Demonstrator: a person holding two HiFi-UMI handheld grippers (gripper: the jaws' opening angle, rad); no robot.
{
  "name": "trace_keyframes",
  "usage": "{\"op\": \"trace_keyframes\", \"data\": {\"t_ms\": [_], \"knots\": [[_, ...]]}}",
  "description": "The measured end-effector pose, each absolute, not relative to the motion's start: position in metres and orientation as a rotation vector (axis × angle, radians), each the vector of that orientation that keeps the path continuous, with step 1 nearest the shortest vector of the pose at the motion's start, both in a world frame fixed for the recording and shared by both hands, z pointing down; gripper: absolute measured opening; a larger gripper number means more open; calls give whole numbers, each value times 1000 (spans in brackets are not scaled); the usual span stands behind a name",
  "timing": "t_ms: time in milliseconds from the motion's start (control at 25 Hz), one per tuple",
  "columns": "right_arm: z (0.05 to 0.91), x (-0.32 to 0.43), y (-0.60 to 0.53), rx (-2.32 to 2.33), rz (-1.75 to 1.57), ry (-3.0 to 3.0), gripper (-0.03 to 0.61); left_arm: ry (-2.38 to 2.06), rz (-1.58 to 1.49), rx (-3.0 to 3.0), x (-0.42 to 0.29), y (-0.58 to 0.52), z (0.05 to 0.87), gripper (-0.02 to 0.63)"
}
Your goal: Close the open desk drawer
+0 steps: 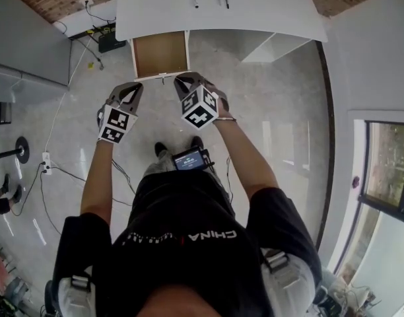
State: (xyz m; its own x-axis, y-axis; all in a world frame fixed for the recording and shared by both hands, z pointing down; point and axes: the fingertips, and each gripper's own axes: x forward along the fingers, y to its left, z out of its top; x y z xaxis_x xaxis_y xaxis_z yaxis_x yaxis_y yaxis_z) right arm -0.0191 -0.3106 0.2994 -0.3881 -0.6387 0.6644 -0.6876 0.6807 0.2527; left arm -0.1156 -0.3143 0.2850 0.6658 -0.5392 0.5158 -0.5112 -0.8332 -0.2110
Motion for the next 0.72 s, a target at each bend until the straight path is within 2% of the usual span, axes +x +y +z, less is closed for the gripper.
{"op": "trace_keyframes", "data": {"t_ms": [280, 720], "knots": [[372, -5, -328, 1005, 142, -2142, 17, 891, -919, -2825, -101, -340, 355, 12], [578, 5, -373, 972, -2, -2153, 17, 868, -913, -2779, -85, -382, 573, 12]]}}
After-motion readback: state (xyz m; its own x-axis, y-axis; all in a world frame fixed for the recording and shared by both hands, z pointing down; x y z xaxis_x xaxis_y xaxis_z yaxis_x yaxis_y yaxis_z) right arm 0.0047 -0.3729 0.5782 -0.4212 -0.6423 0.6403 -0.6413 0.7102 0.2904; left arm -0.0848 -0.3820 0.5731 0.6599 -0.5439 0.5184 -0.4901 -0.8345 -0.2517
